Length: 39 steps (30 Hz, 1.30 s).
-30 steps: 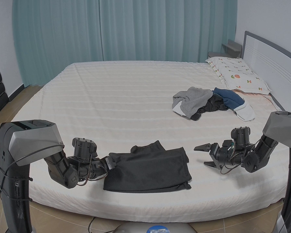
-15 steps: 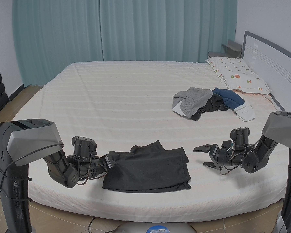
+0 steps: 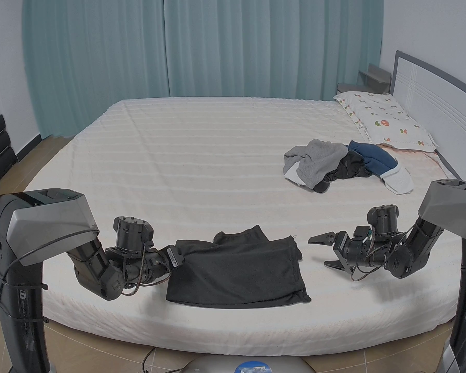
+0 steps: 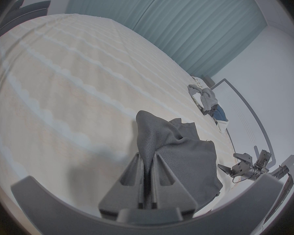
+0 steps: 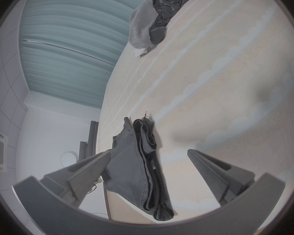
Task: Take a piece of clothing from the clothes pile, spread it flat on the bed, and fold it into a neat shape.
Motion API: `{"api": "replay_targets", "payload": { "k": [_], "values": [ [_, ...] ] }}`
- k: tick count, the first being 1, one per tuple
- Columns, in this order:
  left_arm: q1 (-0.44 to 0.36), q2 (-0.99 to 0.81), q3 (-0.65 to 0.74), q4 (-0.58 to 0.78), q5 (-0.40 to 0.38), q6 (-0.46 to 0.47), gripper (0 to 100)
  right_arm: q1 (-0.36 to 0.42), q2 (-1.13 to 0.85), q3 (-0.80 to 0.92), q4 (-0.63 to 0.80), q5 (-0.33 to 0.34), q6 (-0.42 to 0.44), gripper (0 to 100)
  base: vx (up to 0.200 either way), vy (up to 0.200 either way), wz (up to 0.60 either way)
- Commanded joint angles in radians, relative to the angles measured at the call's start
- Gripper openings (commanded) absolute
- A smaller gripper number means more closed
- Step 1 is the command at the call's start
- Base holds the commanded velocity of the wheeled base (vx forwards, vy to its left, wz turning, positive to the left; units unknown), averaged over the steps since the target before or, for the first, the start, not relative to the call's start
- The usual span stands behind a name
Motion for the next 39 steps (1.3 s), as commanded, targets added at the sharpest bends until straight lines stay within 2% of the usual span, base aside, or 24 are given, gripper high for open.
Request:
{"api": "replay_targets", "payload": {
  "k": [1, 39],
  "values": [
    [0.002, -0.002, 0.002, 0.000, 0.002, -0.001, 0, 0.001, 0.001, 0.001, -0.001, 0.000, -0.001, 100, 0.000, 0.200, 0.00],
    [0.028, -0.001, 0.002, 0.004, -0.005, -0.004, 0, 0.010, 0.006, -0.001, -0.004, -0.011, -0.001, 100, 0.000, 0.200, 0.00]
  ]
}}
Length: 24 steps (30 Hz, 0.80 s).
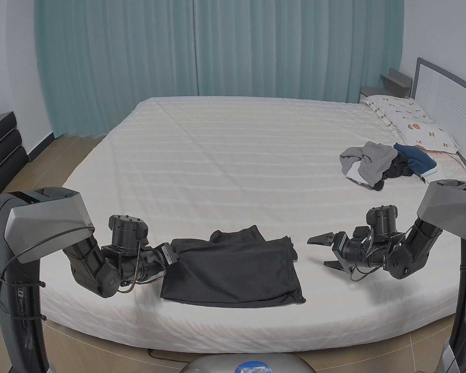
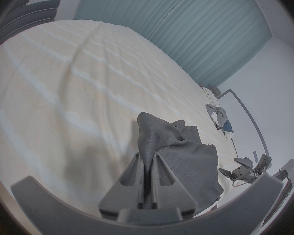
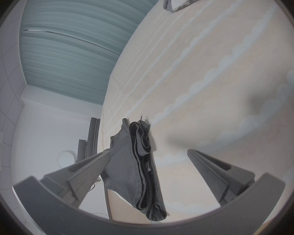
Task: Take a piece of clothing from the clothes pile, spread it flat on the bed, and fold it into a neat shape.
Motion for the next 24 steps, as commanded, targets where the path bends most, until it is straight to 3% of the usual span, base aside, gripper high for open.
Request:
{"api": "replay_targets", "payload": {
  "k": [1, 20, 21, 24],
  "values": [
    [-0.001, 0.000, 0.004, -0.001, -0.001, -0.001, 0, 0.005, 0.000, 0.000, 0.000, -0.002, 0.000, 100, 0.000, 0.200, 0.00],
    [-0.009, -0.002, 0.011, -0.004, -0.001, -0.040, 0, 0.017, 0.002, 0.000, -0.002, -0.022, 0.002, 100, 0.000, 0.000, 0.00],
    [-0.009, -0.002, 0.012, -0.004, -0.001, -0.040, 100, 0.017, 0.002, 0.000, -0.002, -0.022, 0.002, 100, 0.000, 0.000, 0.00],
    [-0.010, -0.003, 0.023, -0.011, 0.001, -0.039, 100, 0.020, 0.003, 0.000, -0.002, -0.023, 0.002, 100, 0.000, 0.000, 0.00]
  ]
}}
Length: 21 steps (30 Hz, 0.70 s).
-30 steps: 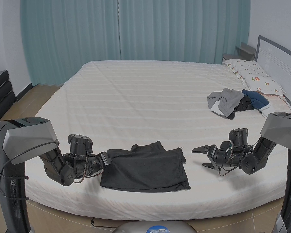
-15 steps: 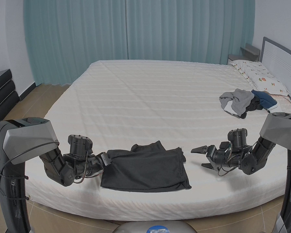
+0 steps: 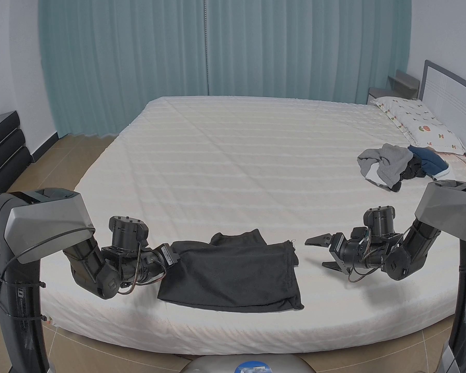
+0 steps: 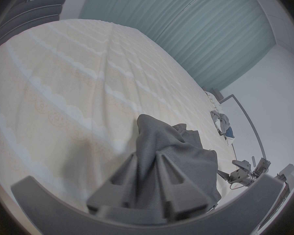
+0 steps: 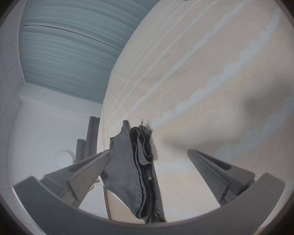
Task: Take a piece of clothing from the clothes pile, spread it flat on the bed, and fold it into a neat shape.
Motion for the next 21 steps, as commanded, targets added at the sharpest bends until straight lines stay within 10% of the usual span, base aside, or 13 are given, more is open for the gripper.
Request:
{"api": "replay_targets", "payload": {
  "k": [1, 21],
  "values": [
    [-0.002, -0.003, 0.008, -0.001, 0.000, 0.002, 100, 0.002, 0.002, 0.000, -0.001, 0.001, -0.001, 100, 0.000, 0.000, 0.00],
    [0.021, -0.060, 0.019, 0.000, 0.035, -0.092, 100, 0.011, 0.014, -0.012, 0.001, -0.059, -0.001, 100, 0.000, 0.000, 0.00]
  ]
}}
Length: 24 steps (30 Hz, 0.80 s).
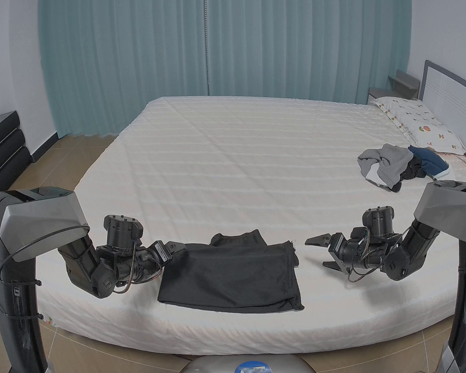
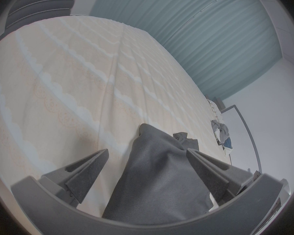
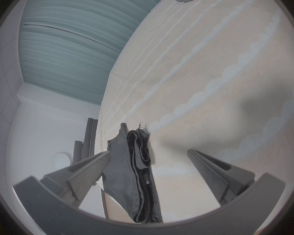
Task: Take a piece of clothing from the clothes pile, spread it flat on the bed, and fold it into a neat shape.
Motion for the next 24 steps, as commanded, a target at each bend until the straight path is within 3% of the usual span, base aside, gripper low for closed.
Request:
{"api": "replay_targets", "payload": {
  "k": [1, 5, 13, 16, 24],
  "values": [
    [0.002, -0.054, 0.012, 0.002, 0.047, 0.000, 100, 0.017, 0.001, 0.008, -0.004, -0.044, -0.005, 100, 0.000, 0.000, 0.00],
    [0.025, -0.124, 0.075, -0.003, 0.096, 0.045, 100, 0.082, -0.050, 0.079, -0.044, -0.199, -0.022, 100, 0.000, 0.000, 0.00],
    [0.044, -0.323, 0.198, -0.043, 0.178, 0.074, 100, 0.089, -0.320, 0.166, 0.020, -0.236, -0.043, 100, 0.000, 0.000, 0.00],
    [0.047, -0.497, 0.273, -0.057, 0.207, 0.097, 100, 0.088, -0.499, 0.277, 0.023, -0.262, -0.060, 100, 0.000, 0.000, 0.00],
    [0.059, -0.905, 0.454, -0.020, 0.262, 0.283, 100, 0.080, -0.905, 0.504, 0.033, -0.371, -0.283, 100, 0.000, 0.000, 0.00]
  ]
}}
